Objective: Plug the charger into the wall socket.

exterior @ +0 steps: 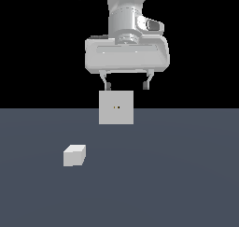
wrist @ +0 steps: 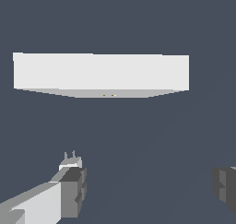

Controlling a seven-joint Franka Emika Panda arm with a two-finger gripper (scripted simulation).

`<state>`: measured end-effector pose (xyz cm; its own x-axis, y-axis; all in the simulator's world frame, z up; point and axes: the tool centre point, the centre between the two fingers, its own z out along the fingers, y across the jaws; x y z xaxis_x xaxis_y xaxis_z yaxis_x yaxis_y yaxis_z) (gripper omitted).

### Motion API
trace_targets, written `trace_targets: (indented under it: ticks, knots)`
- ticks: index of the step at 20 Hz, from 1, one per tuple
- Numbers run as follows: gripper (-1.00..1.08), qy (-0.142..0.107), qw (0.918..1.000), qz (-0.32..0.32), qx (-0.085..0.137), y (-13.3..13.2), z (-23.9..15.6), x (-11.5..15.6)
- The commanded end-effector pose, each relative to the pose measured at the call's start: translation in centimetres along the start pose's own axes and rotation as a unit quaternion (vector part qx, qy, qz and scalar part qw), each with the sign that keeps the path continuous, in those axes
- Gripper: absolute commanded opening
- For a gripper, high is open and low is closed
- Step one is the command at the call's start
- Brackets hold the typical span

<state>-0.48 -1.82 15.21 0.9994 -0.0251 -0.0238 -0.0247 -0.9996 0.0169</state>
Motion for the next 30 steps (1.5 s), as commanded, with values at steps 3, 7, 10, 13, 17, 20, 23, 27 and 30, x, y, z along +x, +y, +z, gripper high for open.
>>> trace_targets:
  ticks: [3, 7, 10, 13, 17, 20, 23, 27, 30]
  knots:
    - [1.0, 0.001, 1.0, 0.0, 0.0, 0.0, 0.0, 0.0]
    - [1.0, 0.005, 1.0, -0.002, 0.001, -0.3, 0.2, -0.3]
    - [1.0, 0.011, 0.9999, -0.004, 0.001, -0.7, 0.5, -0.6]
    - [1.0, 0.02, 0.9998, -0.007, 0.002, -1.2, 0.9, -1.0]
    - [1.0, 0.036, 0.9993, -0.012, 0.004, -2.2, 1.7, -1.8]
    - [1.0, 0.051, 0.9985, -0.017, 0.006, -3.0, 2.4, -2.5]
    - [1.0, 0.067, 0.9974, -0.023, 0.007, -4.0, 3.2, -3.2]
    - [1.0, 0.089, 0.9955, -0.03, 0.01, -5.3, 4.3, -4.2]
    - [1.0, 0.105, 0.9938, -0.035, 0.012, -6.2, 5.1, -4.9]
